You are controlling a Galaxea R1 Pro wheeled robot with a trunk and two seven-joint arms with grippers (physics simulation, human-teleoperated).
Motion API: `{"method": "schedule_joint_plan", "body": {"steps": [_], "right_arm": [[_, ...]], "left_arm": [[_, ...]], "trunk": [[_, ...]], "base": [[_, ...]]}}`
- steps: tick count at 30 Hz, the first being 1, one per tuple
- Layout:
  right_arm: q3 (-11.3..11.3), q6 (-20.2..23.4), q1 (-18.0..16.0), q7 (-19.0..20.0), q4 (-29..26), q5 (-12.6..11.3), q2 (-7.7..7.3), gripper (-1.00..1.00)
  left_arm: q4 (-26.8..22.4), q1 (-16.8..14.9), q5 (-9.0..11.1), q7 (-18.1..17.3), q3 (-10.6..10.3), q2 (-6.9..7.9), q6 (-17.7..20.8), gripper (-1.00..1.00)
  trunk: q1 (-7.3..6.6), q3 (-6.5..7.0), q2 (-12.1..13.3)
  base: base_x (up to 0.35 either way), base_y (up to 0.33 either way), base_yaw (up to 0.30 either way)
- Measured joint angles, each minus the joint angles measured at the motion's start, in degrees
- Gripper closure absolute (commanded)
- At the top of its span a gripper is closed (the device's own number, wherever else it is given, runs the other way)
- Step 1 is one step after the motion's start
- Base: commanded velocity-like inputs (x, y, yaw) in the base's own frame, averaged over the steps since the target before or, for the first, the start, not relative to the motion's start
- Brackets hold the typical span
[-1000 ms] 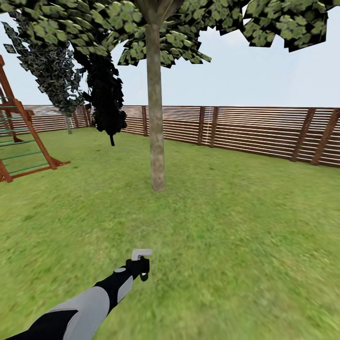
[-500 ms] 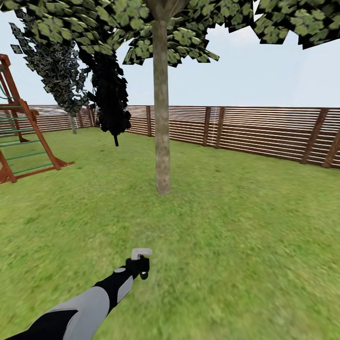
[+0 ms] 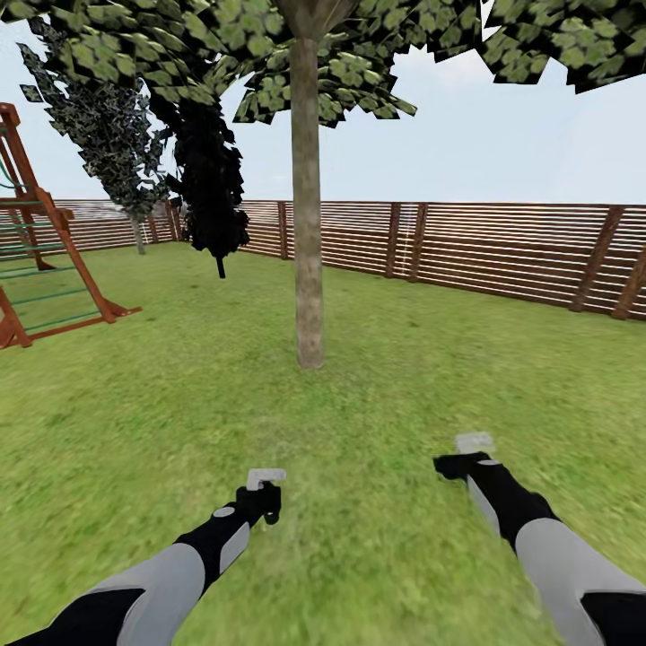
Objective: In the garden, pick up the pesticide atomizer on the floor and spray pesticide onto both trees until each tree trunk is fully covered.
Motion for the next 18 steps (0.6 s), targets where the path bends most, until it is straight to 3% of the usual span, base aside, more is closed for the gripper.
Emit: {"method": "schedule_joint_plan", "body": {"steps": [2,4,5,6,9,10,11,13,14,16,18], "right_arm": [[-0.01,1.27,-4.53,7.81,1.68,-0.04,-0.06,-1.0],[-0.01,1.94,-7.41,17.39,2.53,-0.04,-0.22,-1.0],[-0.02,2.3,-8.78,22.37,2.71,-0.05,-0.31,-1.0],[-0.01,2.63,-9.53,25.08,2.79,-0.02,-0.35,-1.0],[-0.05,7.04,-12.64,40.14,2.75,-0.19,-0.21,-1.0],[-0.05,8.41,-13.5,44.1,2.43,-0.3,0.04,-1.0],[-0.03,8.95,-13.89,45.97,2.18,-0.32,0.25,-1.0],[0.03,10.17,-14.76,53.54,1.27,-0.46,2.37,-1.0],[0.08,10.46,-14.98,56.34,1.02,-0.32,3.72,1.0],[0.19,10.77,-15.19,59.29,0.79,-0.13,5.86,1.0],[0.24,10.91,-15.29,60.5,0.7,-0.05,7.81,1.0]], "left_arm": [[-2.18,-0.01,0.02,-3.45,-0.23,0.07,0.59,1.0],[-7.65,-0.01,0.0,-14.47,-0.28,0.58,4.86,1.0],[-10.37,-0.03,-0.07,-21.68,-0.32,1.24,8.29,1.0],[-11.77,-0.03,-0.21,-25.52,-0.35,1.65,10.1,1.0],[-18.98,-0.03,-0.52,-43.18,-0.44,3.43,16.52,1.0],[-20.41,-0.02,-1.27,-47.43,-0.59,3.68,17.49,1.0],[-20.94,-0.01,-2.03,-49.43,-0.71,3.78,17.83,1.0],[-21.97,0.0,-7.74,-55.72,-1.16,3.98,18.41,1.0],[-22.22,-0.01,-10.59,-57.56,-1.29,4.01,18.59,1.0],[-22.5,0.01,-14.19,-59.5,-1.36,4.07,18.8,1.0],[-22.63,0.0,-15.69,-60.29,-1.34,4.11,18.91,1.0]], "trunk": [[0.0,0.01,0.0],[0.0,0.01,0.0],[0.0,0.01,0.0],[0.0,0.0,0.0],[0.0,0.0,0.0],[0.0,0.0,0.0],[0.0,0.0,0.01],[0.0,-0.01,0.01],[0.0,-0.01,0.01],[0.0,-0.01,0.01],[0.0,-0.01,0.01]], "base": [[0.0,0.0,0.0],[0.0,0.0,0.0],[0.0,0.0,0.0],[0.0,0.0,0.0],[0.0,0.0,0.0],[0.0,0.0,0.0],[0.0,0.0,0.0],[0.0,0.0,0.0],[0.0,0.0,0.0],[0.0,0.0,0.0],[0.0,0.0,0.0]]}}
